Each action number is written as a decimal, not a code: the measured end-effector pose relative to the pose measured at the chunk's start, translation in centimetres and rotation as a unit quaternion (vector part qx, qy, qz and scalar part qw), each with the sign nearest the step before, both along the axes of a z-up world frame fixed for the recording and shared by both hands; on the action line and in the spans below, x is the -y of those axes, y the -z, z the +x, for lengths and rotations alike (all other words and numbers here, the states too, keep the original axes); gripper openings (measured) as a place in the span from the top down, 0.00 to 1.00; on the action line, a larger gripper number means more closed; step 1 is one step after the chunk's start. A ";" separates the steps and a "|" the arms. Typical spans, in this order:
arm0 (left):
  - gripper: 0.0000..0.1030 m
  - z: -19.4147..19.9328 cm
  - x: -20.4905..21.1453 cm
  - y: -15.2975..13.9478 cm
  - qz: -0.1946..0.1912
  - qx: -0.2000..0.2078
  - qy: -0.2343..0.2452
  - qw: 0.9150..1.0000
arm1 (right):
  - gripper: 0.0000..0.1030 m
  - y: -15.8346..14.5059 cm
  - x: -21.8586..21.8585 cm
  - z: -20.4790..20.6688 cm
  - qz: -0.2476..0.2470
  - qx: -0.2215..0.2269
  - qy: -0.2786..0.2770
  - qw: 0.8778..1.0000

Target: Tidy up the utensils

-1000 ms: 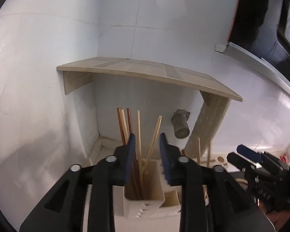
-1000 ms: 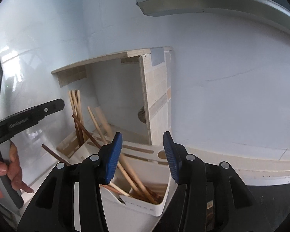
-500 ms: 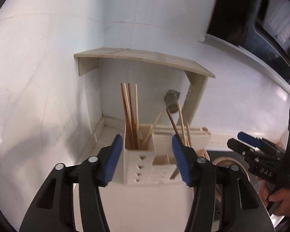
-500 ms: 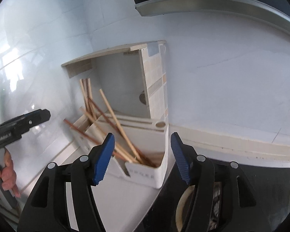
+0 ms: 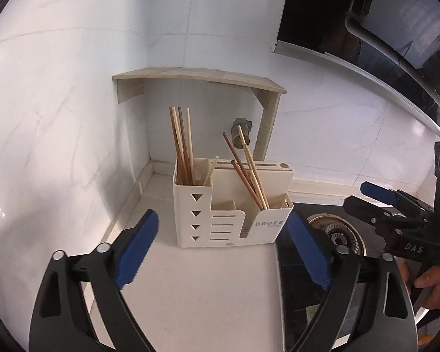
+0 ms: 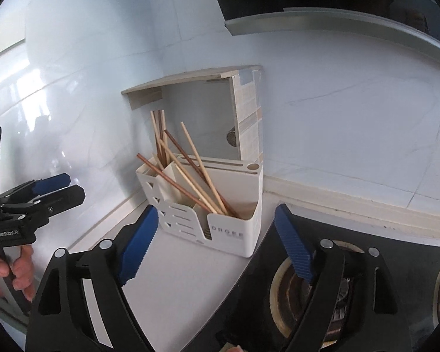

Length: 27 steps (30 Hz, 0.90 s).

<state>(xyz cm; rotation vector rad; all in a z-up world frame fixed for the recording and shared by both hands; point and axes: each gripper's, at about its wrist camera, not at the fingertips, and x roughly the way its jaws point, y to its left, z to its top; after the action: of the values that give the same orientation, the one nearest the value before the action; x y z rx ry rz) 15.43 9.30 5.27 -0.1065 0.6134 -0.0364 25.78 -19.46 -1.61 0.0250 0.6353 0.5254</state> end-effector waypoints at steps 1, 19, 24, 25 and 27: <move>0.08 -0.4 0.1 0.0 -0.001 0.001 -0.003 1.000 | 0.14 -0.1 0.2 -0.3 0.002 0.001 0.000 1.000; 0.06 -3.0 0.9 0.8 0.012 -0.010 -0.010 1.000 | 0.05 -0.5 2.6 -3.2 0.014 0.014 -0.011 1.000; 0.06 -3.3 1.9 0.9 0.019 -0.008 0.004 1.000 | 0.05 0.0 2.8 -3.6 0.007 0.010 -0.010 1.000; 0.06 -3.3 2.1 0.9 0.024 -0.007 0.002 1.000 | 0.05 0.1 2.9 -3.8 0.008 0.009 -0.010 1.000; 0.05 -3.3 2.5 1.0 0.030 -0.008 0.006 1.000 | 0.05 0.2 2.9 -4.1 0.010 0.008 -0.010 1.000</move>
<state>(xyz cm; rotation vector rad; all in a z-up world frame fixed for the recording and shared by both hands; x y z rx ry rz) 12.08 6.76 4.27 -0.0454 0.6297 -0.0283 21.71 -22.38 -1.77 0.0333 0.6158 0.5506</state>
